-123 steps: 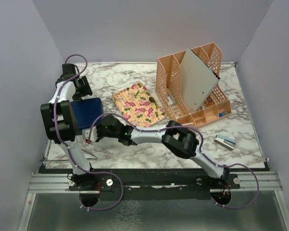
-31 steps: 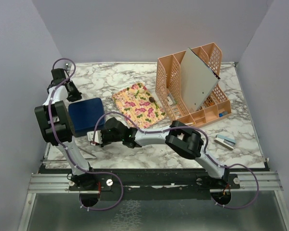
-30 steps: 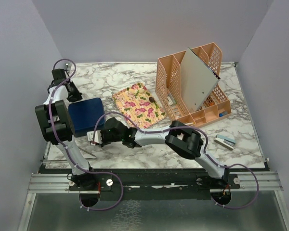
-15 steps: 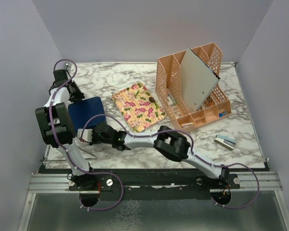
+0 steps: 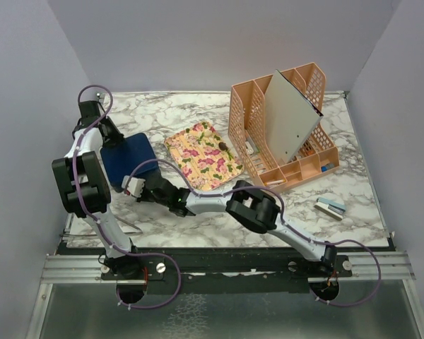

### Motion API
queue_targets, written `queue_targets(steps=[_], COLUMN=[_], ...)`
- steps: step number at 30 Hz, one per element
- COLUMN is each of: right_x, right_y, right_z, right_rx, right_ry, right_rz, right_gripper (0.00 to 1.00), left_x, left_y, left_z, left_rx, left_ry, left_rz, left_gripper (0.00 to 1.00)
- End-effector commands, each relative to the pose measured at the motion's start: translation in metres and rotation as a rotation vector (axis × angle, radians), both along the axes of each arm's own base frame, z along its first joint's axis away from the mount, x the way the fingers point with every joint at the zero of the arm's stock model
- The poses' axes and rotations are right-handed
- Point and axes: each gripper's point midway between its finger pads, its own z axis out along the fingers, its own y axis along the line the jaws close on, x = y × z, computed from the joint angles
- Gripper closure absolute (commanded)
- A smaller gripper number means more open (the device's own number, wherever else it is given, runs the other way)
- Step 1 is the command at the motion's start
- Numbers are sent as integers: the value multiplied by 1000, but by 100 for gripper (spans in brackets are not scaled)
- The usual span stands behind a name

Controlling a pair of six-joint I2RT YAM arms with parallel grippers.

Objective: Pack the chocolate
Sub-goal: Adjust the packing box at the center of the board.

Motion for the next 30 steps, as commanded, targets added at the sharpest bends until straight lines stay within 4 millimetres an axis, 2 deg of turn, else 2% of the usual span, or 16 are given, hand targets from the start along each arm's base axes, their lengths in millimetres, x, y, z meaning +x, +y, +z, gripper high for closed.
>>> queue_targets(steps=[1,4,7,8,11,15,17,20,23,26,30], right_x=[31,7,-13,-17,-30,-27,-23,-30,-26,-22,-22], right_y=[-29,-33,-44,-49,-55,-61,-63,-59,-54,-47,-36], right_z=[21,35,66,84,109,132,135,126,117,104,90], right_rx=[63,94,173,208,272,361,383,328,275,250,183], right_ry=[-12,36,85,85,126,204,208,166,120,82,-16], right_rz=[-99,-20,23,32,63,9,-22,51,78,115,198], right_gripper=[78,72,64,61,55,50,47,49,54,53,36], left_x=[-19,0,11,14,13,16,24,32,36,40,50], left_y=[-6,4,15,19,30,35,39,34,24,26,25], left_z=[-3,36,74,84,102,97,92,77,62,53,44], left_rx=[-10,33,86,102,170,241,260,213,145,140,130], left_ry=[98,23,-27,-43,-67,-66,-56,-22,-14,-31,-44], left_rz=[2,17,36,44,66,-9,-35,-76,-92,-62,-79], left_gripper=[72,62,52,49,37,19,15,30,47,50,44])
